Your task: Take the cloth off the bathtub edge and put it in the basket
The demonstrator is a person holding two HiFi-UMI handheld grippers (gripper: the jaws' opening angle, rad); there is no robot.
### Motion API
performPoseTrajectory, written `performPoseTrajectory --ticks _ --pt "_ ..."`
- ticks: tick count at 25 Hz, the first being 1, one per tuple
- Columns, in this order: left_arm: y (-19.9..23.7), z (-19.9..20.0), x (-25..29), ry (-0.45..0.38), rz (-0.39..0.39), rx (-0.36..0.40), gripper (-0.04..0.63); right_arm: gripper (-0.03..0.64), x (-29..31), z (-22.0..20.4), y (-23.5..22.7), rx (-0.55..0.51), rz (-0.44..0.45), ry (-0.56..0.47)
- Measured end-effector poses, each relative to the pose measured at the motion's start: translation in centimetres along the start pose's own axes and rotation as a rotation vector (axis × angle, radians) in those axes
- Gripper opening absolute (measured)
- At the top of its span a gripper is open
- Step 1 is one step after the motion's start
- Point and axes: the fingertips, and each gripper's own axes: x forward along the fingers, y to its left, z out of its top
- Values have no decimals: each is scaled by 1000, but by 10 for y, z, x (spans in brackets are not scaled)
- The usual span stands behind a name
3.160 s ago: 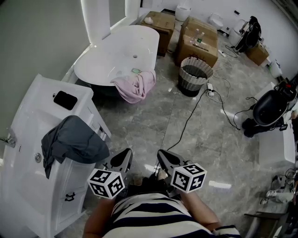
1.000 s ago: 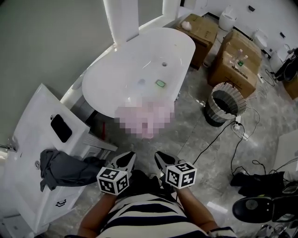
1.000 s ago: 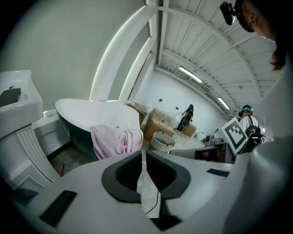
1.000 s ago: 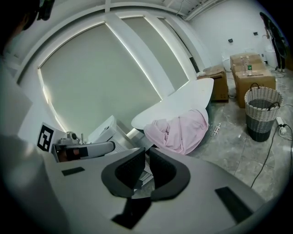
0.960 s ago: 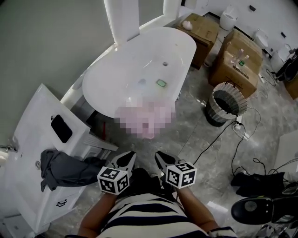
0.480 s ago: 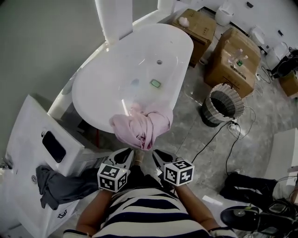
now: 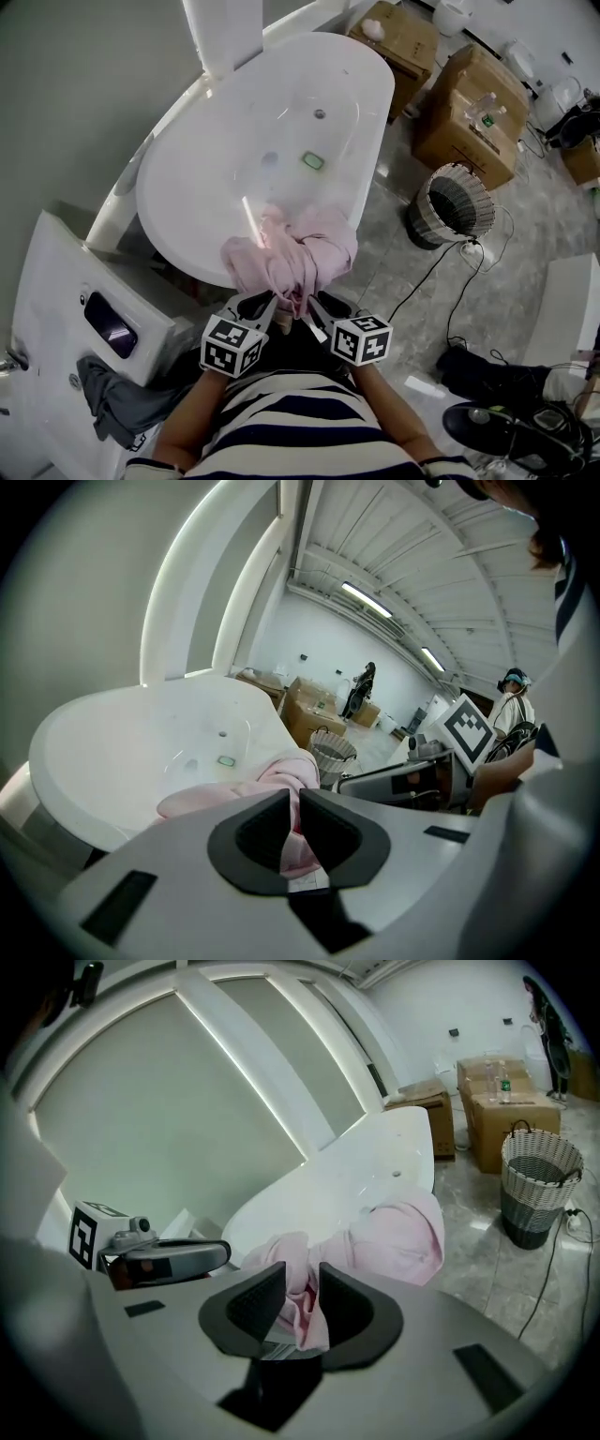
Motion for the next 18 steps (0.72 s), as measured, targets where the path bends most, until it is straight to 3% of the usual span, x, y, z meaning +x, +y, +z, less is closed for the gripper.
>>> performPoseTrajectory --ticks 9,14,18 --pt "27 9 4 44 14 95 28 266 25 6 -26 -7 -174 7" --pt "31 10 13 65 12 95 109 314 36 16 -45 30 -263 -15" --pt "34 8 16 84 21 88 132 337 46 12 -54 70 -298 17"
